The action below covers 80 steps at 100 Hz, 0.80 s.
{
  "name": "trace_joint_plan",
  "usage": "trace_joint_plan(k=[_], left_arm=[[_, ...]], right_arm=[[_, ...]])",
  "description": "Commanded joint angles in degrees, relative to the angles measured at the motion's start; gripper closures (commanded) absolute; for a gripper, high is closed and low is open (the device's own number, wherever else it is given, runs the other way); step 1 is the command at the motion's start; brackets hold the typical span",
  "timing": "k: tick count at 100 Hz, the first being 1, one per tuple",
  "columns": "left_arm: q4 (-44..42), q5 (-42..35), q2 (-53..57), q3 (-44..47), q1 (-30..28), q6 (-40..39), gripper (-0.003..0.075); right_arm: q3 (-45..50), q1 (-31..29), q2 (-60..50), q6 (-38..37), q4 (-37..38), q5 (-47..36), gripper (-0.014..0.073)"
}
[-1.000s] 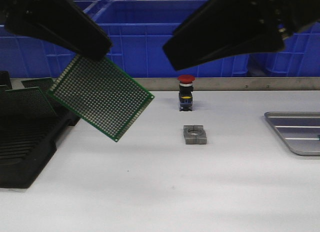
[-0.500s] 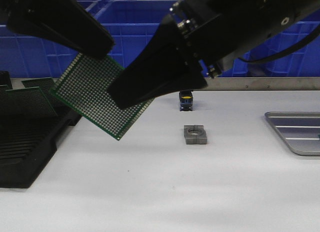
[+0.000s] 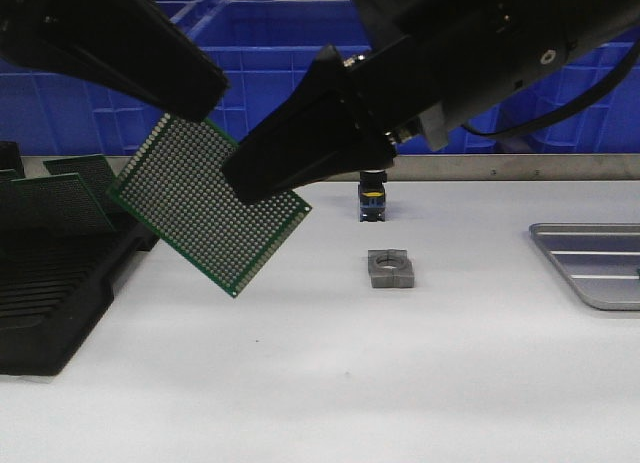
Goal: Place circuit board on tray
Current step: 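Bring the right gripper to the held board and grasp its edge, then open the left gripper and carry the board to the tray with the right gripper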
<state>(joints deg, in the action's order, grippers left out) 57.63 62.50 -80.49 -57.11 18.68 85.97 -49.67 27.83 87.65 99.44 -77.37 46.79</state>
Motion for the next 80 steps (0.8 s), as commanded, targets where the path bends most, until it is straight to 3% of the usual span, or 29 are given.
trace_joint_plan(k=[1,7,20,30,47,66,80], left_arm=[[4.2,0.4,1.6,-2.1,0.2,0.1,0.0254],[4.1,-0.3,1.7,-2.6,-0.3,0.1,0.0178],[3.7,-0.2,1.7,-5.8,-3.3,0.1,0.0165],[3.9,0.4,1.7,-7.9,-6.0,0.0,0.0165],[4.1,1.8,1.7,-9.1,-7.2,0.0,0.0166],[4.2,2.0,1.7,-9.1,-7.1,0.0,0.0166],[4.7,3.1,1.7,-9.1,-7.1,0.0,0.0166]], right_arm=[[-1.7,-0.1,-1.8,0.0,-3.1,2.0,0.0659],[-1.6,-0.2,-1.8,-0.8,-3.1,1.9,0.0659],[-1.1,-3.7,-1.8,-9.5,-1.7,0.9,0.0659],[-1.1,-9.4,-1.8,-20.5,0.5,1.0,0.0659],[-1.1,-22.7,-1.8,-31.2,5.7,1.3,0.0659],[-1.1,-36.2,-1.2,-33.4,5.7,-3.4,0.0659],[-1.1,-41.2,1.8,-33.6,5.7,-6.7,0.0659]])
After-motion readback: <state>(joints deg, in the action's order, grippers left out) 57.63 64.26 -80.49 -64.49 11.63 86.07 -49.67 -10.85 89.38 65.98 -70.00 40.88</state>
